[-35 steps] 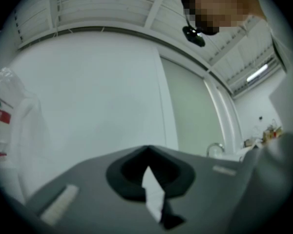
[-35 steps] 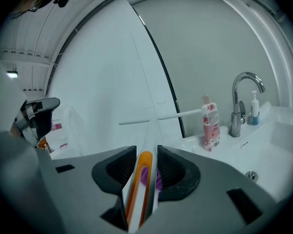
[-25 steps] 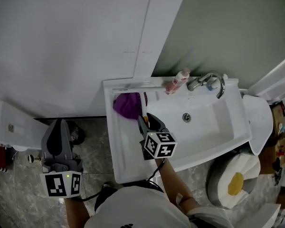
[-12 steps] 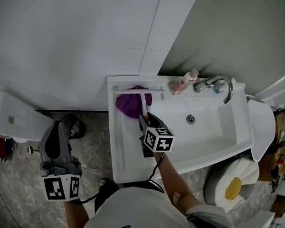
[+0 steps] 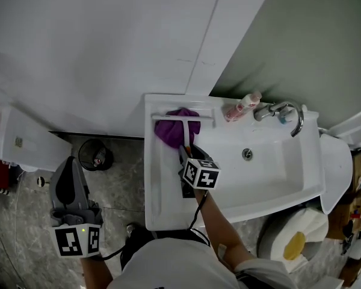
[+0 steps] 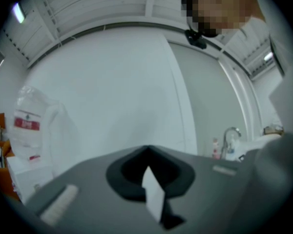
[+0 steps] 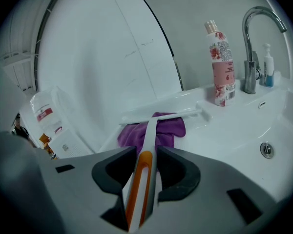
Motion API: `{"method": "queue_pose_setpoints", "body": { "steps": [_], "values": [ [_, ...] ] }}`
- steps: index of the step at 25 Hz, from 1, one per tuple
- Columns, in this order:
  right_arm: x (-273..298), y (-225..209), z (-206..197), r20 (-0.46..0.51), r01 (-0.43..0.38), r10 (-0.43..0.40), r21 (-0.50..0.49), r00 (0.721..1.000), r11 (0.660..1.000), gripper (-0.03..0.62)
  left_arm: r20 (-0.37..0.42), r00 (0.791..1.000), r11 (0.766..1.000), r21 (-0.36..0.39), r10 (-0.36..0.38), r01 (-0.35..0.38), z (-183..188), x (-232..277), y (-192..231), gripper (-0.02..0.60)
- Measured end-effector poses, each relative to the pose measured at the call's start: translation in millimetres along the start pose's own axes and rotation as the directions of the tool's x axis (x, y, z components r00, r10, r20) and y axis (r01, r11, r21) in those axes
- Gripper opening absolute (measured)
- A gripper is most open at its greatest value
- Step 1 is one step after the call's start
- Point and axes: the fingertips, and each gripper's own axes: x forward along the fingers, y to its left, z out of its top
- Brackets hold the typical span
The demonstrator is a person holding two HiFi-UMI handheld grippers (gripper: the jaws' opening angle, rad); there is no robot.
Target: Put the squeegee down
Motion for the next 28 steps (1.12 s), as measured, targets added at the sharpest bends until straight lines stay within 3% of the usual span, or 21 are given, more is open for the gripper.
{"method": "queue_pose_setpoints", "body": {
  "steps": [16, 28],
  "values": [
    [14.7, -1.5, -15.4, -0.09, 0.021, -0.027, -0.066, 0.996, 0.998, 0.143, 0.001, 1.0, 1.0, 0.003, 0.03, -0.03, -0.9, -15.2, 5.3, 0.008],
    [-15.7, 8.4, 4.3, 0.022, 0.052, -0.05, -0.064, 0.998, 0.997, 0.172, 0.037, 0.998, 0.999, 0.001, -0.049, 0.049, 8.6, -9.2, 4.9, 0.008]
  ]
}}
